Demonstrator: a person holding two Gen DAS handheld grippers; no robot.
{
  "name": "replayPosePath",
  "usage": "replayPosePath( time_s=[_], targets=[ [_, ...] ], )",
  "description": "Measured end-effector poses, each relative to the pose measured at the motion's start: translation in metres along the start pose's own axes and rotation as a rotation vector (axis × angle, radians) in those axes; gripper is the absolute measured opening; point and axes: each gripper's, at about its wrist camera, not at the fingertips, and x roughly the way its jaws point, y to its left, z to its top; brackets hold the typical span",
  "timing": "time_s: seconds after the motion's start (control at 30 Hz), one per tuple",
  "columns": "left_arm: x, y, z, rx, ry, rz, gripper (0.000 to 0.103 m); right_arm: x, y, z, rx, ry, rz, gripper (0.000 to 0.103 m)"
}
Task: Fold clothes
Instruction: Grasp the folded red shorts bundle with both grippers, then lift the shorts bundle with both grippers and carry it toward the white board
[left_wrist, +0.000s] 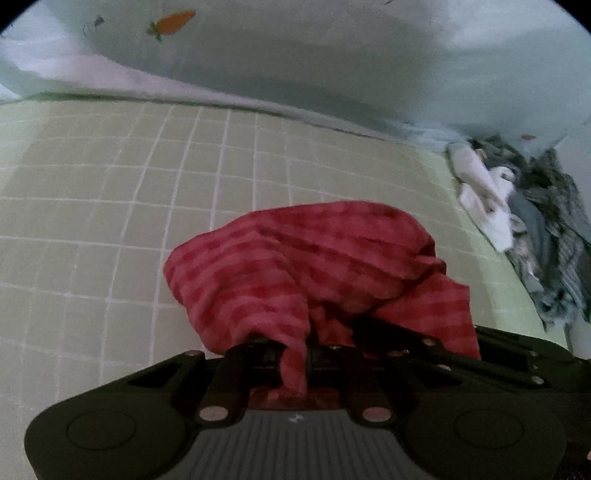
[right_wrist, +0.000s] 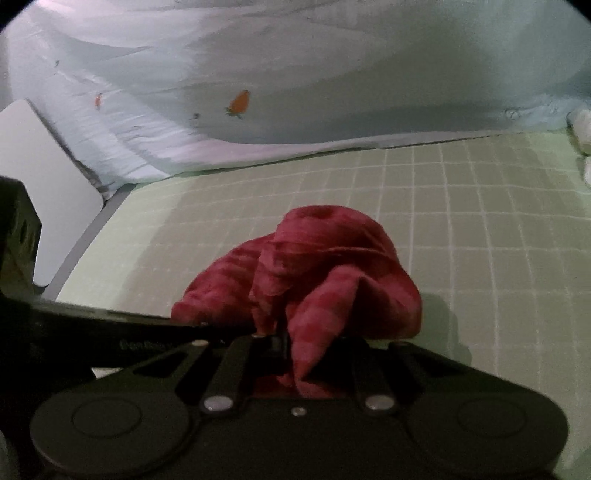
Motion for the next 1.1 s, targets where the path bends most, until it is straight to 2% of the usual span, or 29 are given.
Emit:
replayPosePath(
  time_s=[0.2,0.33,0.53,0.7,0.83,0.97,1.1],
  targets=[
    [-0.059,0.002,-0.029,0.038,-0.108,0.030,0.012,-0.036,0.028,-0.018,0.007,-0.062,-0.007,0.011],
    [-0.087,0.016,-0.056,0.042,-0.128,0.066,0.012,-0.048,0.051,-0.040,0.032,-0.079,0.013,0.011],
    [-0.113,0.031,-0.084,0.018,-0.144,0.109,0.012,-0.055,0.075,-0.069,0.036,-0.059,0.047,0.011],
    [-0.127,0.024,-0.090,-0.018,-0.194,0.120,0.012,-0.072,0.080,-0.070,-0.017,-0.093,0.064,0.011],
    [-0.136,0.010,-0.094,-0.011,-0.202,0.159,0.012,-0.077,0.078,-0.066,-0.026,-0.076,0.084,0.011],
    [-0.149,0.009,-0.105,-0.070,-0.220,0.202,0.012,-0.080,0.086,-0.050,-0.057,-0.070,0.148,0.012],
    [-0.158,0.011,-0.115,-0.138,-0.222,0.252,0.012,-0.075,0.096,-0.051,-0.108,-0.057,0.170,0.012]
  ],
)
